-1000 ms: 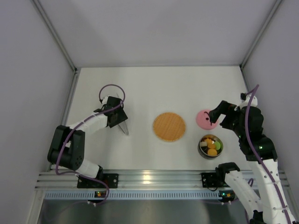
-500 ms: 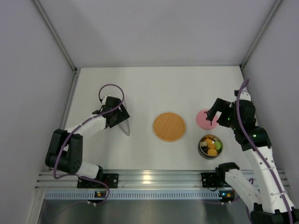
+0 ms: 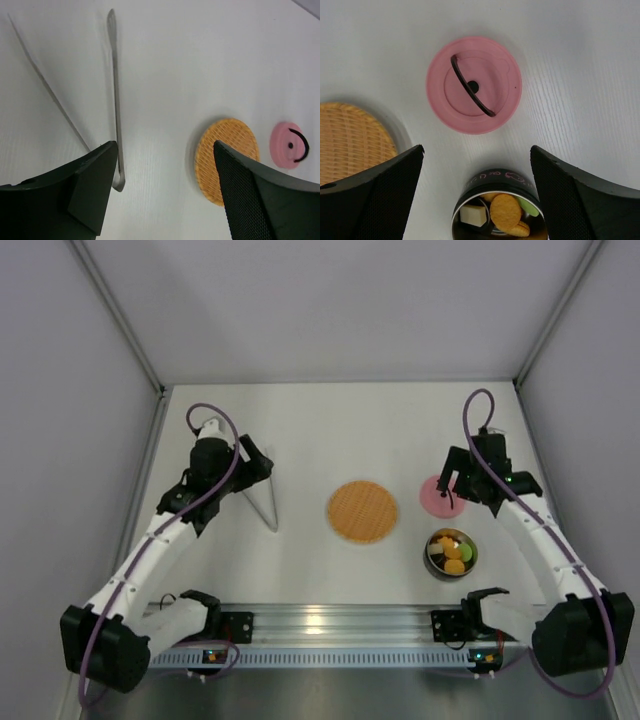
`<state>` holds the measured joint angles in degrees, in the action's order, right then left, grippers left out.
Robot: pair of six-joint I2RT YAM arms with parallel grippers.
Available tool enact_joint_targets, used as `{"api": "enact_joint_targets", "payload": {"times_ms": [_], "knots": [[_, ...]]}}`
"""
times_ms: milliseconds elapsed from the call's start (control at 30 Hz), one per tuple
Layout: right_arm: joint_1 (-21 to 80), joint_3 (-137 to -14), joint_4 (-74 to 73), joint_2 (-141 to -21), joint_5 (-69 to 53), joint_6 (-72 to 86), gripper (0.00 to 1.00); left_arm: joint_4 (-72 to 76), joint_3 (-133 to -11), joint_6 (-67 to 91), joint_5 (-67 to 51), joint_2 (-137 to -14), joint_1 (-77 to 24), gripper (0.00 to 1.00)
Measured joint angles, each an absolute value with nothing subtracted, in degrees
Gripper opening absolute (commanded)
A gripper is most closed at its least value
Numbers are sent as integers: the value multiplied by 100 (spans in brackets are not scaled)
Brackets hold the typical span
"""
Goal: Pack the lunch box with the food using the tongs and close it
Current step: Place the clamp at the center of the board, then pick up the box lid from the center of the board.
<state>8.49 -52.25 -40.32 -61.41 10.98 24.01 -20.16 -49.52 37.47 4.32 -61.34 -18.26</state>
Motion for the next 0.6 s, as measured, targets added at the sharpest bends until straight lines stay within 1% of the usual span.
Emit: {"api": "enact_joint_targets", "payload": {"times_ms": [133,300,333,400,600], "knots": [[849,-5308,-3909,-6796,1356,2366,77,-2182,-4984,3428,-165,-5511,-1918,83],[849,-5561,-3743,-7625,1503,2285,73,-2425,-4869,3052,-838,-4941,-1946,83],[849,-5607,-3719,-7756,1527,2270,71,-2506,-4842,2989,-932,-4838,-1946,83],[847,-5706,-3660,-8016,1559,2250,70,-2663,-4829,2867,-1109,-4687,-1946,84],[847,-5863,-3500,-8670,1588,2246,58,-3122,-4829,2434,-1306,-4482,-1949,84]]}}
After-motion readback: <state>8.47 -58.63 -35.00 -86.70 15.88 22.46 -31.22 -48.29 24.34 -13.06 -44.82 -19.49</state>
